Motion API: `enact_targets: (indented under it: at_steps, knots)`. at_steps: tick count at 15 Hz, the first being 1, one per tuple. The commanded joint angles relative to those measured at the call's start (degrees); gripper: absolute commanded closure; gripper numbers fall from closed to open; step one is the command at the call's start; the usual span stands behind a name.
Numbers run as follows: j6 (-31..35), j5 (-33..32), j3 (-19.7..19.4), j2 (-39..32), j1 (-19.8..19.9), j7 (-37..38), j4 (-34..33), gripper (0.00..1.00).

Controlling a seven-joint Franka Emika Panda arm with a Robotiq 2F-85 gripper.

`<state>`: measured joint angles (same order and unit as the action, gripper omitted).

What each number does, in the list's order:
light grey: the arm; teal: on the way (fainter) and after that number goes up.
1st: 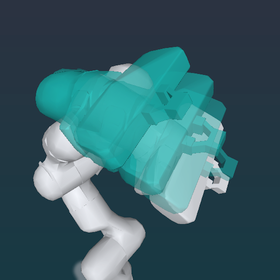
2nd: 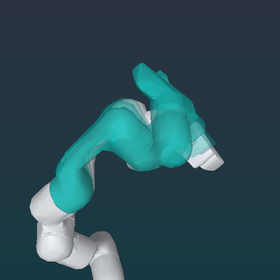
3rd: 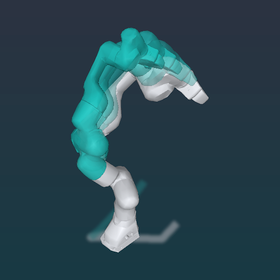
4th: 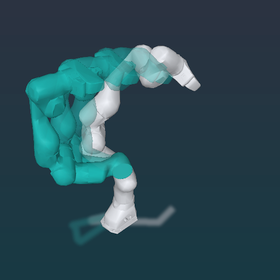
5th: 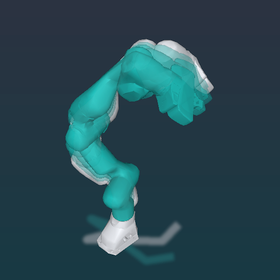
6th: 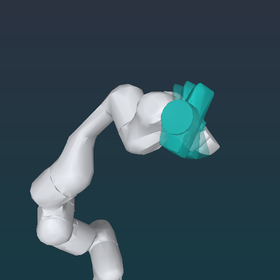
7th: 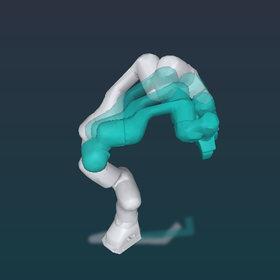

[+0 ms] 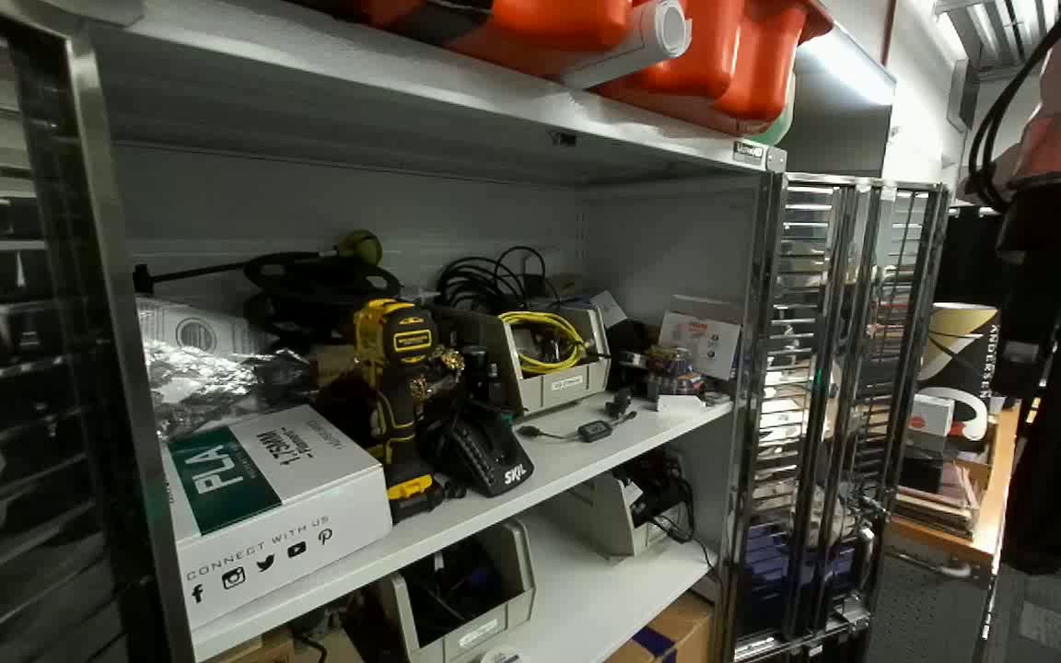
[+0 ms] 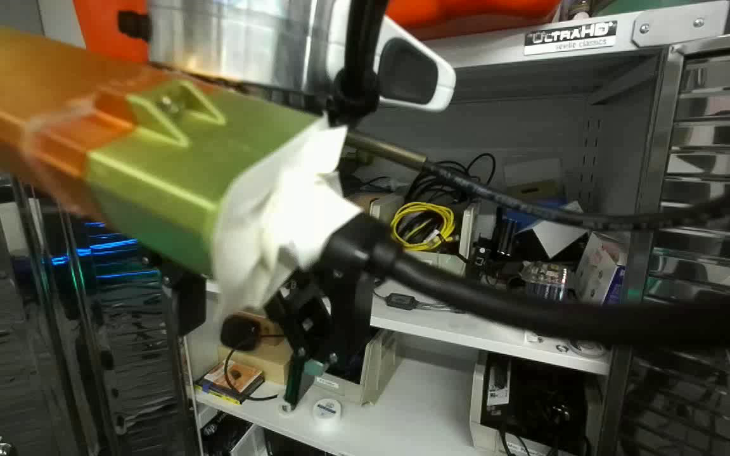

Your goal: Put the grey cable inside the tool box

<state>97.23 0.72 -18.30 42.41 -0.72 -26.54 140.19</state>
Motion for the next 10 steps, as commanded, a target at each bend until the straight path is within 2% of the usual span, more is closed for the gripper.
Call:
enact_targets:
  at_steps: [1, 10]
  knots:
    - [-0.1, 0.6, 0.8, -0.3, 1.0, -0.6, -0.3, 0.0]
    - [-0.1, 0.6, 0.7, -0.1, 1.0, -0.6, -0.9, 0.0]
